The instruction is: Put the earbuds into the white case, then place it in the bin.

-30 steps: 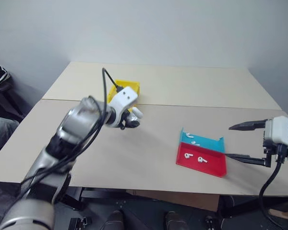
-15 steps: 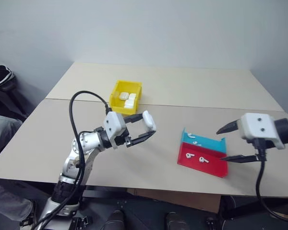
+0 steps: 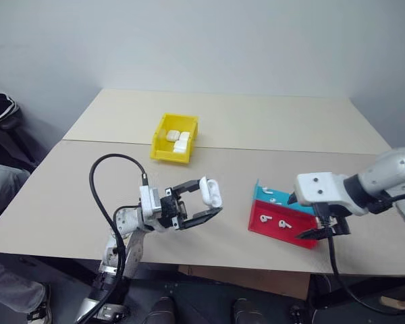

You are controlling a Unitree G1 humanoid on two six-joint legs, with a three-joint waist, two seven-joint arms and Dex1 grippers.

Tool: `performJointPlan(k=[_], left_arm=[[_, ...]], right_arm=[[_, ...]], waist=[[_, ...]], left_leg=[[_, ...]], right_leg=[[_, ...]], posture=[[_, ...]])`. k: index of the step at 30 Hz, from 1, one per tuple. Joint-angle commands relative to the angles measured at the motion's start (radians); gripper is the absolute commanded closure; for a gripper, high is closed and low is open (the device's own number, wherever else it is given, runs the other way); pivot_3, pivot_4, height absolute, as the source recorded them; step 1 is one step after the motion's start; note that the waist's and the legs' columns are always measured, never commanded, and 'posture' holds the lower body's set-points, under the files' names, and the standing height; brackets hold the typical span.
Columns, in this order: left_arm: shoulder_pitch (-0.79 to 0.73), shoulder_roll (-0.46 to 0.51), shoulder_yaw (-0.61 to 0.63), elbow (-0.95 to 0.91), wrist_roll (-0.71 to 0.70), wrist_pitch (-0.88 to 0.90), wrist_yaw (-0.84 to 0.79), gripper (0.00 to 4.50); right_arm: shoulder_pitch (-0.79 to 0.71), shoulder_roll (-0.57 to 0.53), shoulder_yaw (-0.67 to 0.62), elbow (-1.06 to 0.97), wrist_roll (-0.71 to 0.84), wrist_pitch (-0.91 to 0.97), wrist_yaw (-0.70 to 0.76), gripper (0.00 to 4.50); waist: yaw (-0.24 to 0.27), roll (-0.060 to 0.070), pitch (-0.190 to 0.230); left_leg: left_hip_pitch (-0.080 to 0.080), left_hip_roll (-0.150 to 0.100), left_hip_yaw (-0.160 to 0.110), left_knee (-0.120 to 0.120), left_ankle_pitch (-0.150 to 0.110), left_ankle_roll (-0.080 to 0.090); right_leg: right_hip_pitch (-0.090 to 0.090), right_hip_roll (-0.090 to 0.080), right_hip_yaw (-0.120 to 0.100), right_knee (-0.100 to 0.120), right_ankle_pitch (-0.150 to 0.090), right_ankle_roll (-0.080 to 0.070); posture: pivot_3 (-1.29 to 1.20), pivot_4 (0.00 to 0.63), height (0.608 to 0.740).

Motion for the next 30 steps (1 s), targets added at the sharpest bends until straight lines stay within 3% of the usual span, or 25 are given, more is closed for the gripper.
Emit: performJointPlan(k=[1, 5, 8, 10, 17, 20, 30], left_arm=[[0.017, -0.011, 0.016, -0.075, -0.072, 0.035, 0.012, 1.73], [0.036, -0.004, 0.031, -0.109, -0.107, 0.070, 0.014, 1.73], [0.052, 0.012, 0.035, -0.129, -0.111, 0.087, 0.008, 1.73], [0.059, 0.017, 0.037, -0.140, -0.114, 0.093, 0.006, 1.73], [0.063, 0.015, 0.038, -0.153, -0.107, 0.102, 0.013, 1.73], [0.069, 0.015, 0.035, -0.162, -0.104, 0.104, 0.017, 1.73], [0.083, 0.024, 0.028, -0.183, -0.086, 0.120, 0.036, 1.73]], right_arm=[[-0.022, 0.022, 0.025, -0.008, -0.046, 0.056, -0.028, 0.00], [-0.026, 0.048, 0.047, -0.007, -0.072, 0.098, -0.052, 0.00], [-0.030, 0.062, 0.054, -0.010, -0.080, 0.129, -0.062, 0.57], [-0.032, 0.074, 0.062, -0.008, -0.092, 0.152, -0.079, 1.20], [-0.034, 0.106, 0.104, 0.007, -0.130, 0.206, -0.113, 1.20], [-0.037, 0.123, 0.141, 0.032, -0.172, 0.220, -0.138, 1.79], [-0.040, 0.159, 0.180, 0.096, -0.230, 0.229, -0.177, 1.79]], waist=[[0.000, 0.000, 0.000], [0.000, 0.000, 0.000], [-0.001, 0.000, 0.000], [-0.001, 0.000, 0.000], [0.000, 0.000, 0.000], [-0.001, 0.000, 0.000], [-0.002, 0.000, 0.000]], left_leg=[[0.000, 0.000, 0.000, 0.000, 0.000, 0.000], [0.000, 0.000, 0.000, 0.000, 0.000, 0.000], [0.000, 0.000, 0.000, 0.000, 0.000, 0.000], [0.000, 0.000, 0.000, 0.000, 0.000, 0.000], [0.000, 0.000, 0.000, 0.000, 0.000, 0.000], [0.000, 0.000, 0.000, 0.000, 0.000, 0.000], [0.000, 0.000, 0.000, 0.000, 0.000, 0.000]], right_leg=[[0.000, 0.000, 0.000, 0.000, 0.000, 0.000], [0.000, 0.000, 0.000, 0.000, 0.000, 0.000], [0.000, 0.000, 0.000, 0.001, 0.000, 0.000], [0.000, 0.000, 0.000, 0.000, 0.000, 0.000], [0.000, 0.000, 0.000, 0.000, 0.000, 0.000], [0.000, 0.000, 0.000, 0.000, 0.000, 0.000], [-0.001, 0.000, 0.000, 0.000, 0.000, 0.000]], posture=[[0.00, 0.150, 0.740], [0.00, 0.150, 0.740], [0.00, 0.150, 0.740], [0.00, 0.150, 0.740], [0.00, 0.150, 0.740], [0.00, 0.150, 0.740], [0.00, 0.150, 0.740]])
